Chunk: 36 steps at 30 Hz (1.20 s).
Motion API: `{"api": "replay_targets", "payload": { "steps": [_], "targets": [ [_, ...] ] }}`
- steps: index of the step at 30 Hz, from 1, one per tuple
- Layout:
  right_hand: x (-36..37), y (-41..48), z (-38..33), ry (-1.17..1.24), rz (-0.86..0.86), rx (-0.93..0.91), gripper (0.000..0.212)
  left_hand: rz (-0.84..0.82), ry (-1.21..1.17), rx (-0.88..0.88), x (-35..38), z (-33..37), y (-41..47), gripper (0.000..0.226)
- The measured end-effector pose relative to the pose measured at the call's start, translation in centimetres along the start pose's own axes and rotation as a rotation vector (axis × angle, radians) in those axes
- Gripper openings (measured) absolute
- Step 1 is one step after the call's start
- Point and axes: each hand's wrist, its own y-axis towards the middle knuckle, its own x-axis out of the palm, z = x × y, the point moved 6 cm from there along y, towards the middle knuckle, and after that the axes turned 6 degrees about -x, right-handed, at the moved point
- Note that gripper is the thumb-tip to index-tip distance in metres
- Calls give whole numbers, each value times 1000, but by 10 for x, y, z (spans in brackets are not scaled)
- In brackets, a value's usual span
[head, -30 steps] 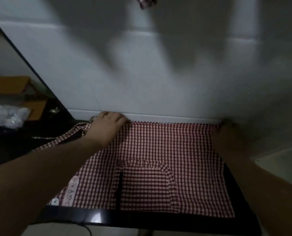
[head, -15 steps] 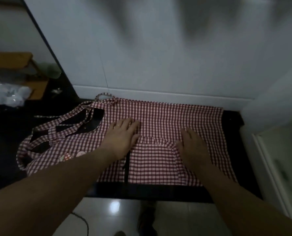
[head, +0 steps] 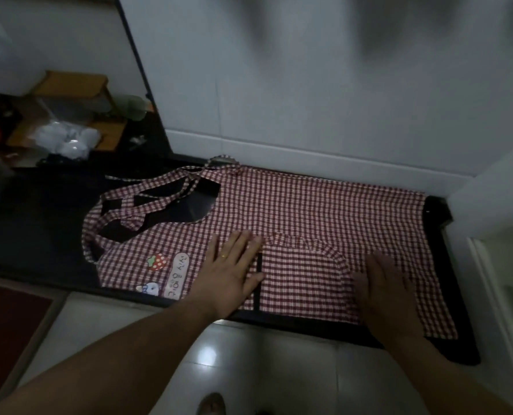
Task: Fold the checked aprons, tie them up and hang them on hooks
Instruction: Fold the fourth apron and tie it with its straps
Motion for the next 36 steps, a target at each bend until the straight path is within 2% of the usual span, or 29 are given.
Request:
{"api": "replay_targets", "payload": {
  "steps": [2, 4, 6, 9, 12, 16, 19, 23, 28, 32, 36],
  "targets": [
    [-14, 18, -36, 93, 65, -69, 51, 22, 18, -67, 0, -17, -9, 68],
    [0, 24, -67, 102, -16, -126, 60, -21, 7, -192, 1, -49, -25, 69],
    [15, 25, -77, 97, -74, -82, 68, -46, 4, -254, -4, -75, -34, 69],
    [3, 43, -102, 112, -36, -54, 74, -25, 18, -206, -16, -95, -39, 69],
    [-11, 73, -154, 141, -10, -194, 64, -61, 3, -220, -13, -110, -37, 69],
    [2, 99, -210, 85, -231, -289, 64, -50, -21, -155, -16, -127, -29, 67],
    [3, 106, -212, 73, -226, -230, 75, 8, -5, -150, -26, -160, -24, 66],
    [0, 113, -216, 60, -282, -223, 83, -50, -33, -173, -24, -199, -32, 69],
    [-3, 130, -225, 103, -310, -205, 62, -10, -58, -127, -43, -183, -10, 67],
    [-13, 152, -213, 151, -209, -160, 57, 98, -102, -121, -65, -165, 29, 57],
    [-6, 166, -197, 156, -288, -194, 57, 4, -75, -117, -68, -153, 60, 54]
  ]
}}
